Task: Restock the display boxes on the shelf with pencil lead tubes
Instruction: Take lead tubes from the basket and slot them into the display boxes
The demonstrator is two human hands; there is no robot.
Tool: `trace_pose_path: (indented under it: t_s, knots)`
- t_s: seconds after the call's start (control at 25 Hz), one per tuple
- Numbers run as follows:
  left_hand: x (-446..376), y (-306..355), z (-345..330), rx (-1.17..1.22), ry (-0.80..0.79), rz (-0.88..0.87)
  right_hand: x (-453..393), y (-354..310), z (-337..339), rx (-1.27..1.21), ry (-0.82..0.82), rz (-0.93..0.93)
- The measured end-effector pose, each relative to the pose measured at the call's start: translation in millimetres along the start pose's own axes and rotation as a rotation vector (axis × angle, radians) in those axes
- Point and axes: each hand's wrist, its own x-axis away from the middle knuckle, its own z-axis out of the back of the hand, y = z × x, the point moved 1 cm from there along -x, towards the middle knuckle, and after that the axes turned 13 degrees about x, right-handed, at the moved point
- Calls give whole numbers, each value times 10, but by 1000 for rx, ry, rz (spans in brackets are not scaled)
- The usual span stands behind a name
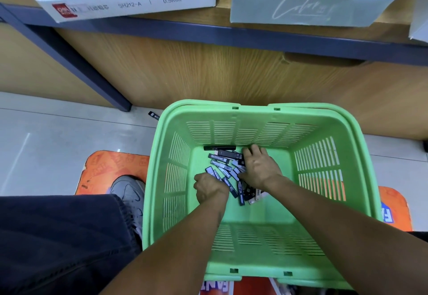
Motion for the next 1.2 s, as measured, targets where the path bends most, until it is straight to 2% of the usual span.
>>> trace_pose_path:
  t_s: [0.2, 0.36, 0.52, 0.64, 0.8, 0.92, 1.04, 1.2]
  knots:
    - [114, 105, -80, 269, -83, 26, 23, -103, -93, -275, -101, -91]
    - [240, 202, -232, 502, -169, 62, 79, -156, -93, -521, -99, -168]
    - [247, 170, -312, 576, -212, 90, 201, -161, -34, -874, -212, -237]
    - [191, 159, -359, 634, -201, 125, 224, -159, -27, -948, -229, -222]
    - [216, 174, -249, 818, -165, 149, 281, -219, -26, -873, -198, -103]
    - [191, 168, -174, 883, -134, 133, 380, -162, -50, -1120, -211, 35]
    - [196, 204, -87, 876, -120, 79, 431, -130, 71, -1356, -218, -29]
    - [230, 203, 20, 826, -230, 34, 395, -95, 212, -1248, -107, -191]
